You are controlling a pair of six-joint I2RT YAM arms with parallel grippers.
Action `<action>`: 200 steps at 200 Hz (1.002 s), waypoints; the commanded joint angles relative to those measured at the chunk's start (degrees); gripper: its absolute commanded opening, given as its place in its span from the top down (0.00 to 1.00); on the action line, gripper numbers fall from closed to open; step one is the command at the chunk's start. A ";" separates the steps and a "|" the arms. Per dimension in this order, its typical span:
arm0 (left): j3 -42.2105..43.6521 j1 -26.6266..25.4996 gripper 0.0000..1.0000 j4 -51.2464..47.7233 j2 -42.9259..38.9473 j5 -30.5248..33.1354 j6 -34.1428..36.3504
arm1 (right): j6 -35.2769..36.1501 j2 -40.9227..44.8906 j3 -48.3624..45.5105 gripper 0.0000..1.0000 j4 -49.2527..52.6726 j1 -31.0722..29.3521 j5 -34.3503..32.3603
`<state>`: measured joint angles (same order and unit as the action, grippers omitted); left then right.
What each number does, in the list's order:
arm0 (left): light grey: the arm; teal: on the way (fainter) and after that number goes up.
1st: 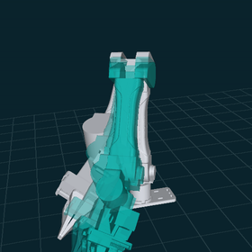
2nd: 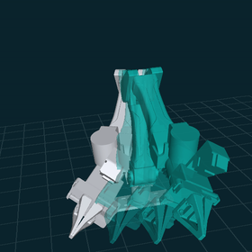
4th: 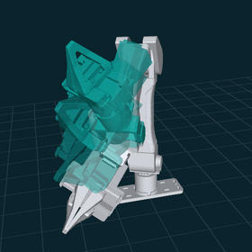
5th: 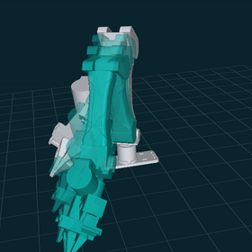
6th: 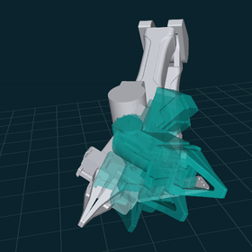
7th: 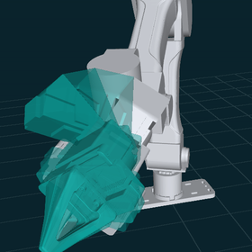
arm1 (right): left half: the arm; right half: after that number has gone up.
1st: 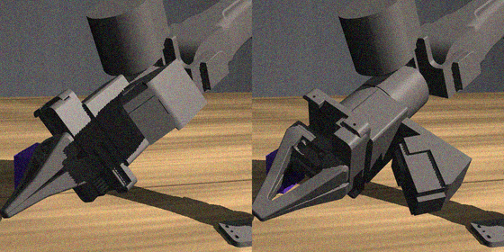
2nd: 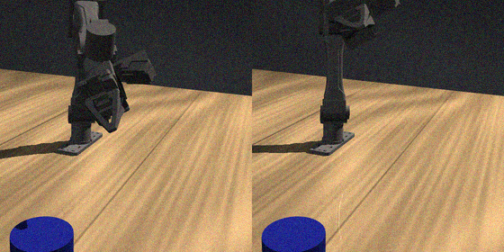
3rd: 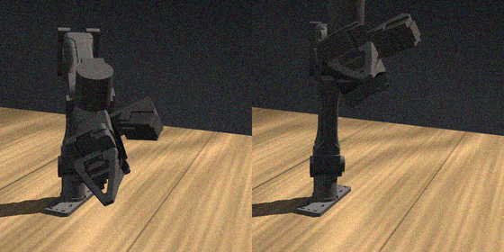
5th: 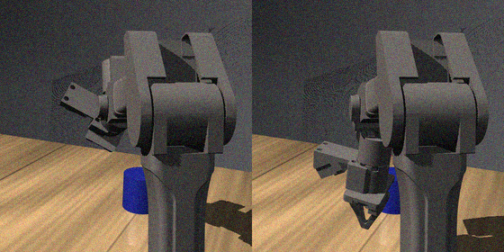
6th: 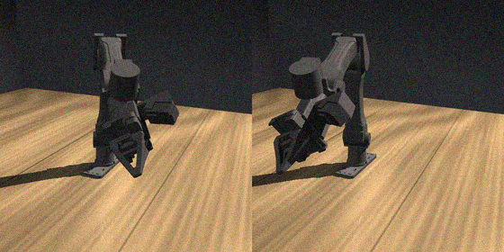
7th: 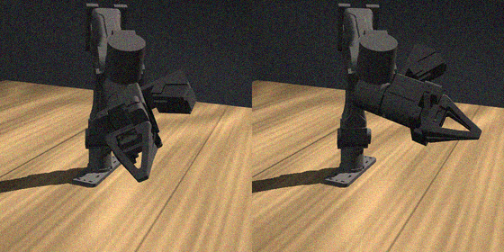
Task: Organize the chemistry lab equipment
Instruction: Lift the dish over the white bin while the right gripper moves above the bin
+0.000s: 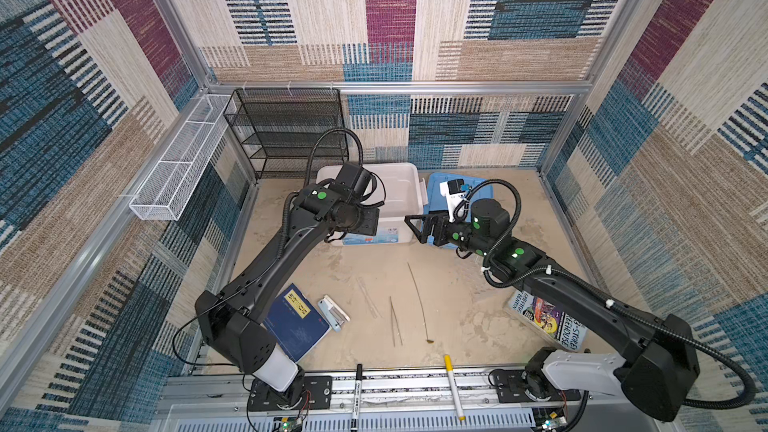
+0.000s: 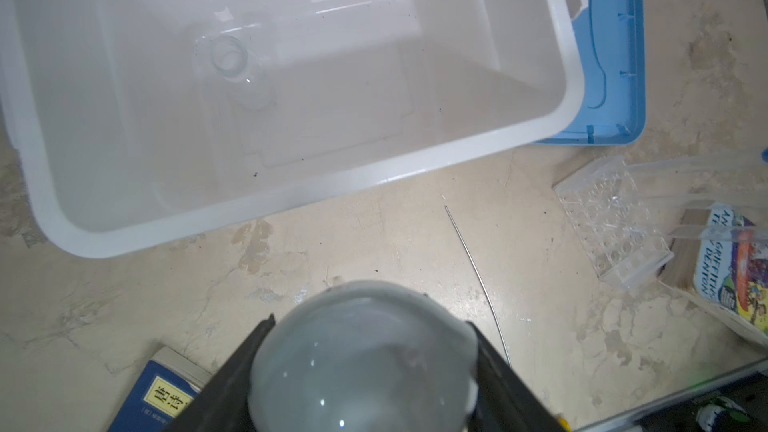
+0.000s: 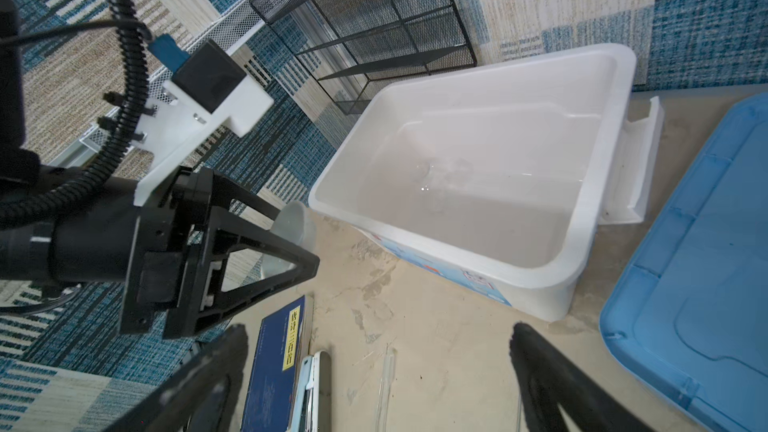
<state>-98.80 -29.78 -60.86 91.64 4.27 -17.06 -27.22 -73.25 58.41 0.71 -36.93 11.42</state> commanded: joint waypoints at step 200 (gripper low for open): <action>-21.45 13.02 0.43 -0.74 33.03 -0.08 5.81 | 1.52 -28.59 23.97 0.00 0.92 -0.16 7.79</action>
<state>-120.57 -16.95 -62.98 123.57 5.17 -11.64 -26.37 -101.34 82.70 2.92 -37.06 18.44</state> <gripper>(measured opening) 0.665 0.996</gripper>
